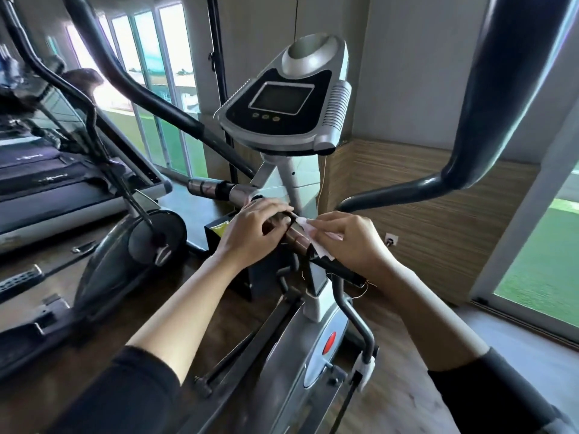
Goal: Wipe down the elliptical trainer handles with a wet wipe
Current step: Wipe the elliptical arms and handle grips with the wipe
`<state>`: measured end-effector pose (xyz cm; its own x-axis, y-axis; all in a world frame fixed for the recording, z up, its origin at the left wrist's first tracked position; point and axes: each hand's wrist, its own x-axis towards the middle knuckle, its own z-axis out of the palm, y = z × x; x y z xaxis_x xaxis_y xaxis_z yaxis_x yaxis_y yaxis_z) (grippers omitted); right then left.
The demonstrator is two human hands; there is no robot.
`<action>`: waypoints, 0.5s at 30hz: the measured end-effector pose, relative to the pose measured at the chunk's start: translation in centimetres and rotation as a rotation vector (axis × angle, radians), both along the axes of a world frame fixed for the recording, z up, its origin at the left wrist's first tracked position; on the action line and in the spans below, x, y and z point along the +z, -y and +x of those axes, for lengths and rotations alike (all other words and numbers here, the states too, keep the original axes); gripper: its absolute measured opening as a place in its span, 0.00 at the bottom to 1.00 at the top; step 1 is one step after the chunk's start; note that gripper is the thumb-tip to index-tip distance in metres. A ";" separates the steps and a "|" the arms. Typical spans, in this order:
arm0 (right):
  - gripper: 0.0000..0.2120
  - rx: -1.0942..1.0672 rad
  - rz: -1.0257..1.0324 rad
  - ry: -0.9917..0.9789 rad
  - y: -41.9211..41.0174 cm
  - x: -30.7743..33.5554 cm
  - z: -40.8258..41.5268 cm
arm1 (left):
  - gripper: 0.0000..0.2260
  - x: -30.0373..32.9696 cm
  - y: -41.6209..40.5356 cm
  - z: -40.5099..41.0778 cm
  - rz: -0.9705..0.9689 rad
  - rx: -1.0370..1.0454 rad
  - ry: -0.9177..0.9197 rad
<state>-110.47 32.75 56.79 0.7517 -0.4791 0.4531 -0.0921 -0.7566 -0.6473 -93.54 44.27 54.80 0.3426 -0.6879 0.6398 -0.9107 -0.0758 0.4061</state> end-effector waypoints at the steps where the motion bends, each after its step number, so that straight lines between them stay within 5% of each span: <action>1: 0.09 -0.019 0.001 -0.019 -0.2 0.2 0.2 | 0.14 0.1 -0.1 0.3 0.002 -0.017 0.017; 15: 0.09 -0.340 0.120 0.053 -3.8 0.1 0.6 | 0.16 -1.7 0.1 3.1 -0.087 -0.203 0.087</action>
<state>-109.88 36.51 56.91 0.5171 -0.7498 0.4128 -0.2890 -0.6070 -0.7403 -90.44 44.18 53.08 0.1433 -0.6778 0.7212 -0.9356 0.1447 0.3219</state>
